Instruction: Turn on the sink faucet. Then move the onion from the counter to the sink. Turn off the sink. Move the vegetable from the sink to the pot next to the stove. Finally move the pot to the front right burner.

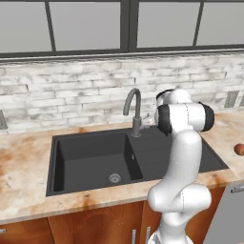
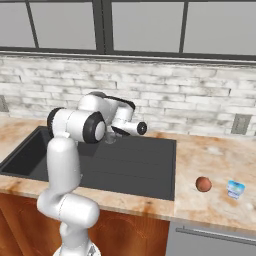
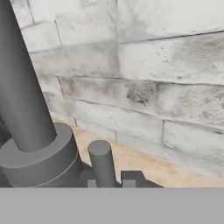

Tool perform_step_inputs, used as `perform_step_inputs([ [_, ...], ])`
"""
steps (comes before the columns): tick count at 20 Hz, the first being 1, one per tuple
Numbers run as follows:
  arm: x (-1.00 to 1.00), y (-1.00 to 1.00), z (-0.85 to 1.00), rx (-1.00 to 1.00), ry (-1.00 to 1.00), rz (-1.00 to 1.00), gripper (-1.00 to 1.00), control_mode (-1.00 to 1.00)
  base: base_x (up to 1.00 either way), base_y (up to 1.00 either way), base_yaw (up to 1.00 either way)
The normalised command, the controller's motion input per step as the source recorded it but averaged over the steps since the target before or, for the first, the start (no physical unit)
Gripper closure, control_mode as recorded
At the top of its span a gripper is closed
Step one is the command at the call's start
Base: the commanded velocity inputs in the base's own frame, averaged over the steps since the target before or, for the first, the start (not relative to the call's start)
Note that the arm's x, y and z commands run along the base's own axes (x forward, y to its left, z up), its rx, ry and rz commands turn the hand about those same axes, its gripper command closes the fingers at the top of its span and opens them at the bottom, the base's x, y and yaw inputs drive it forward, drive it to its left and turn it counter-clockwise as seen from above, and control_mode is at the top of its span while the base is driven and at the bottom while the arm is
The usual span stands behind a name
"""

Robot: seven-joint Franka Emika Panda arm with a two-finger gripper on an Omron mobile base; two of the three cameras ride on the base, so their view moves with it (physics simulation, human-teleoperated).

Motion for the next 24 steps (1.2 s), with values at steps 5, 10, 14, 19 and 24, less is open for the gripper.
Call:
perform_step_inputs([
  [5,0.22,-0.4,-0.22,0.0,0.0,-0.31,1.0,-1.0,0.0,0.0,0.0],
  [10,0.21,-0.77,-0.35,0.0,0.06,-0.22,1.0,-1.0,0.0,0.0,0.0],
  [14,0.14,-0.76,-0.44,0.0,0.1,-0.09,1.0,-1.0,0.0,0.0,0.0],
  [19,0.1,-0.88,-0.48,0.04,0.15,-0.05,1.0,-1.0,0.0,0.0,0.0],
  [24,0.04,-0.9,-0.61,0.05,0.16,-0.06,1.0,-1.0,0.0,0.0,0.0],
])
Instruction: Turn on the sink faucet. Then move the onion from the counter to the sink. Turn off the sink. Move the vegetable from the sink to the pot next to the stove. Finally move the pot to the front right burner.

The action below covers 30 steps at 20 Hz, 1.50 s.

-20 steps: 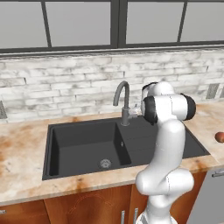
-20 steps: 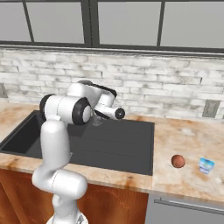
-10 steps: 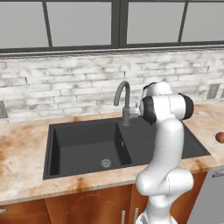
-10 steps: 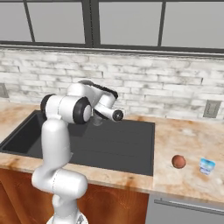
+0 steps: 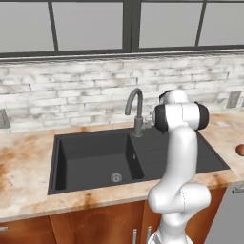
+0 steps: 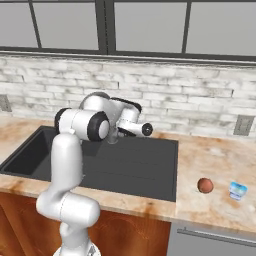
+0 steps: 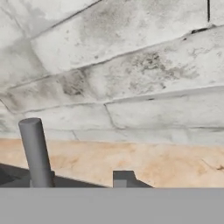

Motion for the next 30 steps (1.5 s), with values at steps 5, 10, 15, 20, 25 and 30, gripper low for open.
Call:
perform_step_inputs([
  [5,0.0,-0.93,-0.81,0.07,0.09,-0.11,1.0,-1.0,0.0,0.0,0.0],
  [10,-0.01,-0.84,-0.75,0.07,0.09,-0.12,1.0,-1.0,0.0,0.0,0.0],
  [15,-0.27,-0.06,0.21,0.01,0.02,-0.18,-1.0,-1.0,0.0,0.0,0.0],
  [20,-0.41,0.01,0.56,0.0,0.0,-0.14,-1.0,-1.0,0.0,0.0,0.0],
  [25,-0.47,-0.03,0.84,-0.04,0.0,-0.17,-1.0,-1.0,0.0,0.0,0.0],
  [30,-0.5,-0.29,0.71,-0.08,0.04,-0.22,-1.0,-1.0,0.0,0.0,0.0],
])
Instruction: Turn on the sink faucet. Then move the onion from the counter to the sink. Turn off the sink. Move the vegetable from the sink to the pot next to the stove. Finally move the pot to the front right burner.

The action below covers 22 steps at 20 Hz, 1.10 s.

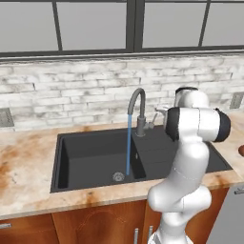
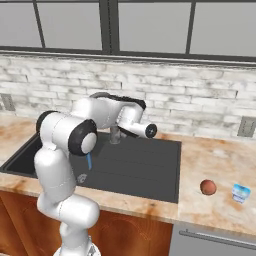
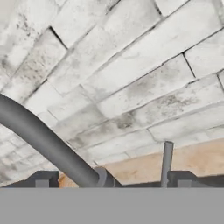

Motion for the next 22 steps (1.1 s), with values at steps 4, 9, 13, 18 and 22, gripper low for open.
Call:
perform_step_inputs([
  [4,-0.54,-0.41,0.62,-0.18,0.06,-0.26,-1.0,-1.0,0.0,0.0,0.0],
  [9,-0.61,-0.55,0.49,-0.21,0.21,-0.19,-1.0,-1.0,0.0,0.0,0.0],
  [13,-0.78,-0.51,0.43,-0.14,0.4,-0.17,-1.0,-1.0,0.0,0.0,0.0],
  [18,-0.66,-0.62,0.75,-0.09,0.52,-0.19,-1.0,-1.0,0.0,0.0,0.0],
  [22,-0.46,-0.53,0.97,-0.08,0.56,-0.2,-1.0,-1.0,0.0,0.0,0.0],
])
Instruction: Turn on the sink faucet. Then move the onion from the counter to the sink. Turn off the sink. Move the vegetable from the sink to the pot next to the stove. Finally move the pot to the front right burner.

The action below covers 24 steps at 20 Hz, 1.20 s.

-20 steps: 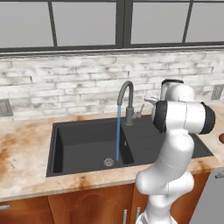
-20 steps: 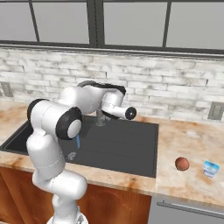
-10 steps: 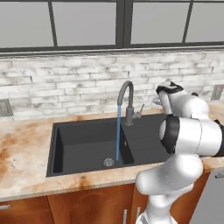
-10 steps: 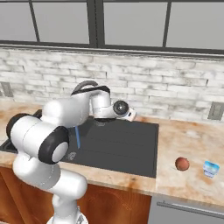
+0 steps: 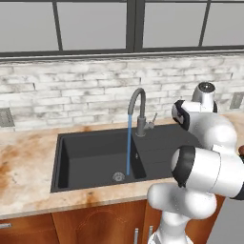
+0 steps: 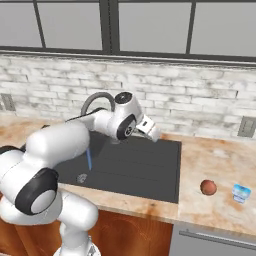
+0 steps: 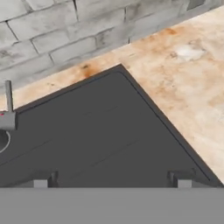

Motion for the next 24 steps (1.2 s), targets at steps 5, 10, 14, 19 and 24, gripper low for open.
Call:
perform_step_inputs([
  [5,-0.38,-0.48,0.41,-0.08,0.58,-0.14,-1.0,-1.0,0.0,0.0,0.0],
  [10,-0.44,-0.5,-0.56,-0.13,0.46,0.0,-1.0,-1.0,0.0,0.0,0.0],
  [14,-0.36,-0.55,-0.69,-0.02,0.31,-0.06,-1.0,-1.0,0.0,0.0,0.0],
  [19,-0.39,-0.69,-0.14,0.13,0.03,-0.17,-1.0,-1.0,0.0,0.0,0.0],
  [24,-0.19,-0.73,0.0,0.18,0.0,-0.17,-1.0,-1.0,0.0,0.0,0.0],
])
